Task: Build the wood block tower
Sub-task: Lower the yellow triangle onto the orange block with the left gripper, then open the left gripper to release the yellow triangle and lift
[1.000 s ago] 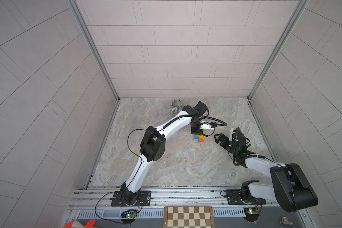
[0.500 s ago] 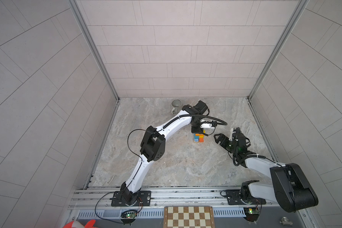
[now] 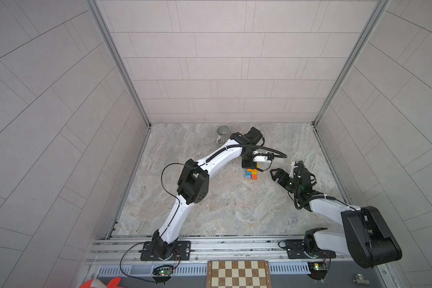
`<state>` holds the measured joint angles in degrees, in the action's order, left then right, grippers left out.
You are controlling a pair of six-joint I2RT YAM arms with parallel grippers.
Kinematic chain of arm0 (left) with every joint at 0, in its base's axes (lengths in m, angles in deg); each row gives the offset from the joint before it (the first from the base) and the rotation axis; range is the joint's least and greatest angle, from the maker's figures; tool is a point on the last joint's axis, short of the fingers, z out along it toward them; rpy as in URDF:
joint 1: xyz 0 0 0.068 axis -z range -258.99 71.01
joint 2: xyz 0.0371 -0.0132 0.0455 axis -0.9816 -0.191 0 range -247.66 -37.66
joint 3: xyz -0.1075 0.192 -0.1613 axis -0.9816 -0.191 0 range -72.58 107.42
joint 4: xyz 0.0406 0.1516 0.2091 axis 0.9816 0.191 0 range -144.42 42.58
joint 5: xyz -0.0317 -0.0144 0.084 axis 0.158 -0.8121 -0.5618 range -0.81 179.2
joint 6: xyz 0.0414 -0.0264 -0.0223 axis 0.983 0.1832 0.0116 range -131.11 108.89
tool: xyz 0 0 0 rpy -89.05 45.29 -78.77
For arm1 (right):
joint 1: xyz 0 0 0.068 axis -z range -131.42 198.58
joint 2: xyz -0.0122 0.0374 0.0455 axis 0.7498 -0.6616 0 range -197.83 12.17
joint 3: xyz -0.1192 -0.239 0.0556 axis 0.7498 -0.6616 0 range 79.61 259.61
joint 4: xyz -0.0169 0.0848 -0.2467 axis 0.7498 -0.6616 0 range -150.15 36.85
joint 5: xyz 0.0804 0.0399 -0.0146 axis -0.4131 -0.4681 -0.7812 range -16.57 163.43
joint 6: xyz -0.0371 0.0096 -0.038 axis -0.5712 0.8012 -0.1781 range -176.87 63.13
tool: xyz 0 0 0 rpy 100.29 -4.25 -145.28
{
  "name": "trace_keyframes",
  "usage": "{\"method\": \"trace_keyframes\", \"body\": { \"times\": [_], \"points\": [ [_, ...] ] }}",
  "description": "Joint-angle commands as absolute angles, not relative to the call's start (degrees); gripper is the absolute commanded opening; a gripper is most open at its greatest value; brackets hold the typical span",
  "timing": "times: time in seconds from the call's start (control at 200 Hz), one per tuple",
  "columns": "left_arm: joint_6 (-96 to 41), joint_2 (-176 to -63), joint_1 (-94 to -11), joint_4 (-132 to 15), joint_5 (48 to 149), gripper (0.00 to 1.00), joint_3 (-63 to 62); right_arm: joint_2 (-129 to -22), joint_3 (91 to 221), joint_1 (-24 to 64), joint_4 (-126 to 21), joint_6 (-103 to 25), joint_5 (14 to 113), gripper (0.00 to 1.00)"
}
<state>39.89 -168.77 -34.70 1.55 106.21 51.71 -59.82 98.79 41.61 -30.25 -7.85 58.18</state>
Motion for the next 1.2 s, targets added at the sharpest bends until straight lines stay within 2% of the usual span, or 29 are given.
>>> {"method": "trace_keyframes", "body": {
  "times": [0.0,0.69,1.196],
  "points": [
    [39.4,-170.0,-34.3,1.8,105.8,0.23,52.3,-59.1,100.0,41.9,-29.8,-6.7,58.3,0.97],
    [38.9,-170.4,-34.2,1.0,105.1,0.33,52.0,-59.0,100.1,41.9,-29.9,-6.6,58.5,0.97],
    [39.5,-169.8,-34.1,1.3,105.0,0.48,51.0,-59.0,100.2,41.8,-30.6,-6.4,59.0,0.97]
  ]
}}
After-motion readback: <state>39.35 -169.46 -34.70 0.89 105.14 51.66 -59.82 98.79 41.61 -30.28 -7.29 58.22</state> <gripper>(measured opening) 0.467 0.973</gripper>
